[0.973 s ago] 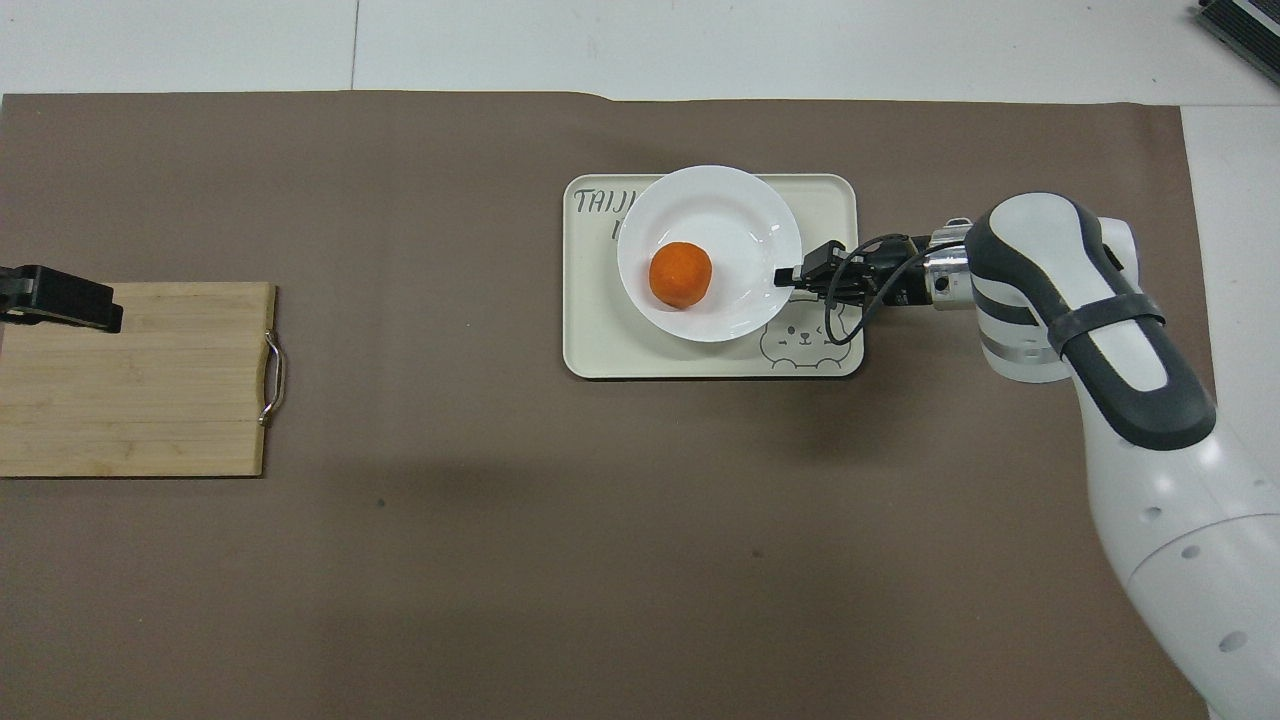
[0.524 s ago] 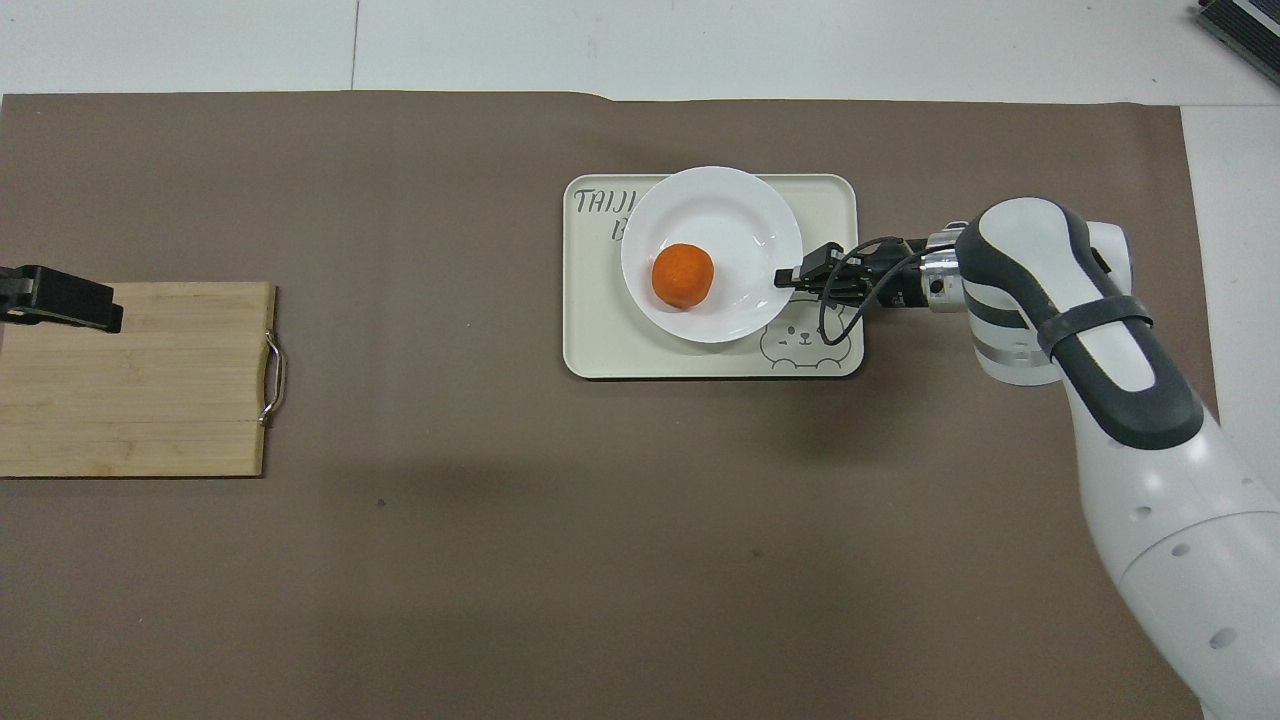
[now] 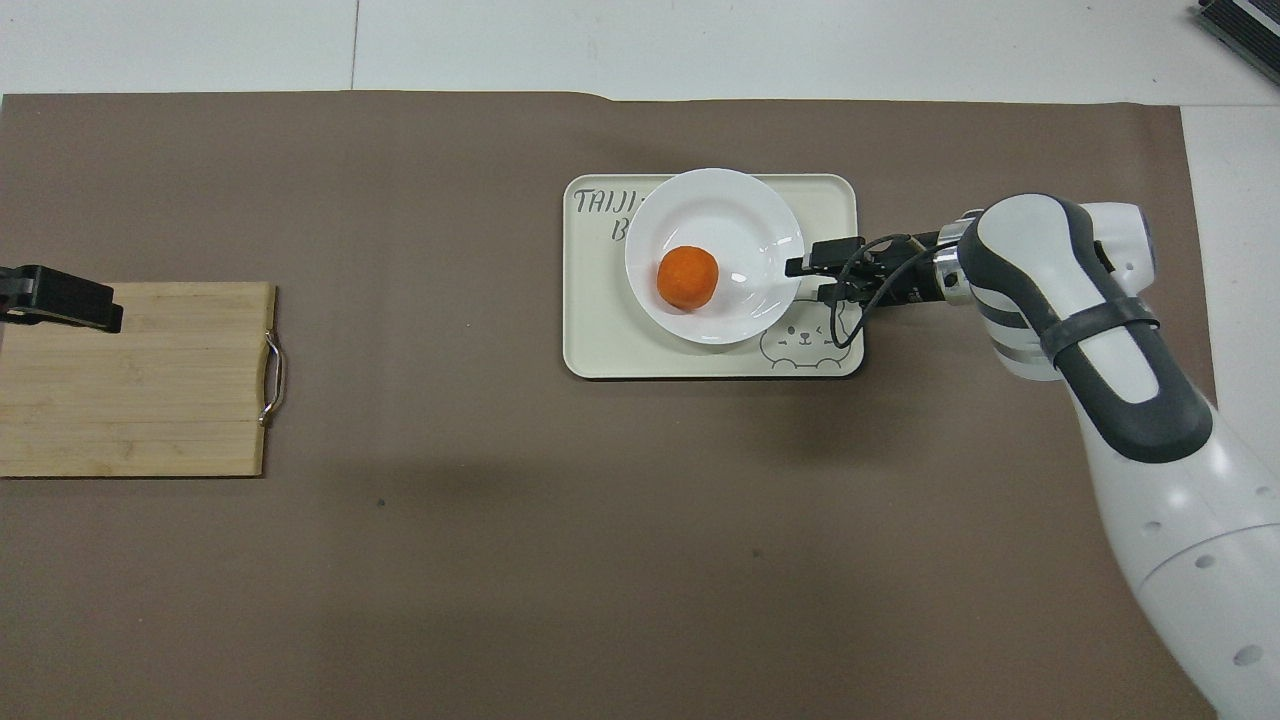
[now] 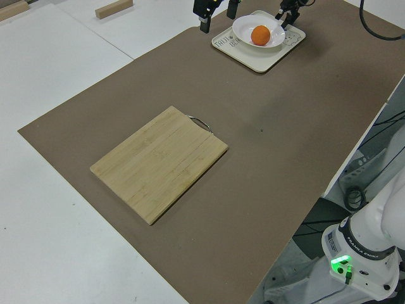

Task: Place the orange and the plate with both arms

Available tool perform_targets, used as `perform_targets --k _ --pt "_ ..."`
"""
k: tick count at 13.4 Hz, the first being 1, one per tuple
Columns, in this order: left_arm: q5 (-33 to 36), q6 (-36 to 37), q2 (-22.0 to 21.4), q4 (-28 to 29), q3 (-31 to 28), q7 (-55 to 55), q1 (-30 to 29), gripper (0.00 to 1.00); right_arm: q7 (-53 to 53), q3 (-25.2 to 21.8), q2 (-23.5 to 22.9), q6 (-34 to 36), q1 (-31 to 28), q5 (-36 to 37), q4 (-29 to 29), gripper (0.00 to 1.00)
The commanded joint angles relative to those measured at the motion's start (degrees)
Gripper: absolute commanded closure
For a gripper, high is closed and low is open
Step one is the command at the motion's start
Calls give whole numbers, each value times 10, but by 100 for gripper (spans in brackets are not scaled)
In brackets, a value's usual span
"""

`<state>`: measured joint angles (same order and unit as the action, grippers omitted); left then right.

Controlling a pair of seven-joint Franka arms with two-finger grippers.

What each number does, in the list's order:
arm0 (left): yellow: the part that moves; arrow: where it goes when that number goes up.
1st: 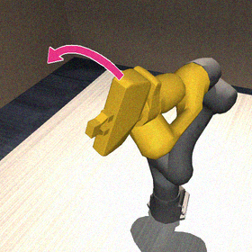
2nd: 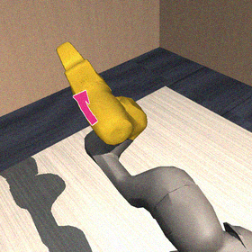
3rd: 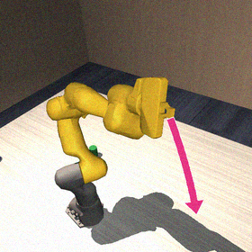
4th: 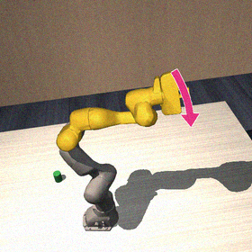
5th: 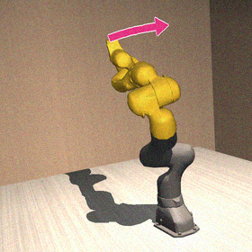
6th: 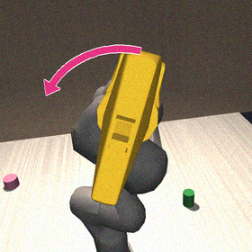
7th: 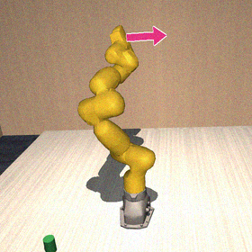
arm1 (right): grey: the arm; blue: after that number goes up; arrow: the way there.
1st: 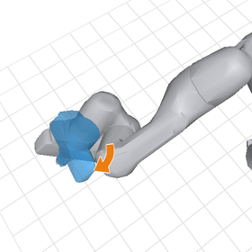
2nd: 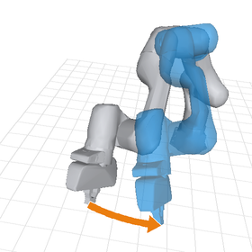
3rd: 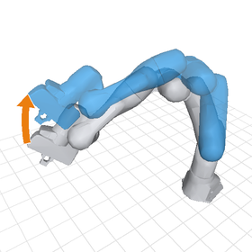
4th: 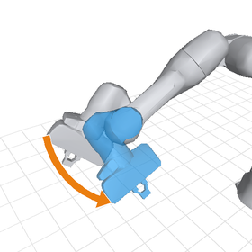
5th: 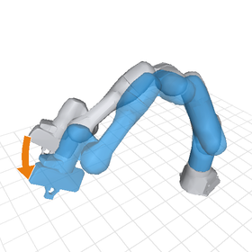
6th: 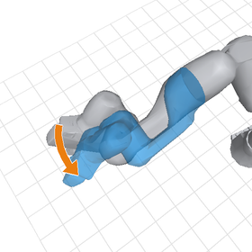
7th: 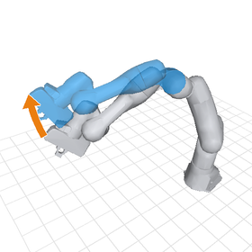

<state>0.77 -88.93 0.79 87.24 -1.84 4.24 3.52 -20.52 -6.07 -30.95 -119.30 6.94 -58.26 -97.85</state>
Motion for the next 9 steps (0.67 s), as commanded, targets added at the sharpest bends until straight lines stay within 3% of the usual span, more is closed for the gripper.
perform_targets --k 1,9 --pt "-3 -2 -15 17 3 5 -6 0 50 1 37 -4 -6 91 5 0" --pt "-3 -2 -15 17 3 5 -6 0 180 2 152 19 -4 426 6 0"
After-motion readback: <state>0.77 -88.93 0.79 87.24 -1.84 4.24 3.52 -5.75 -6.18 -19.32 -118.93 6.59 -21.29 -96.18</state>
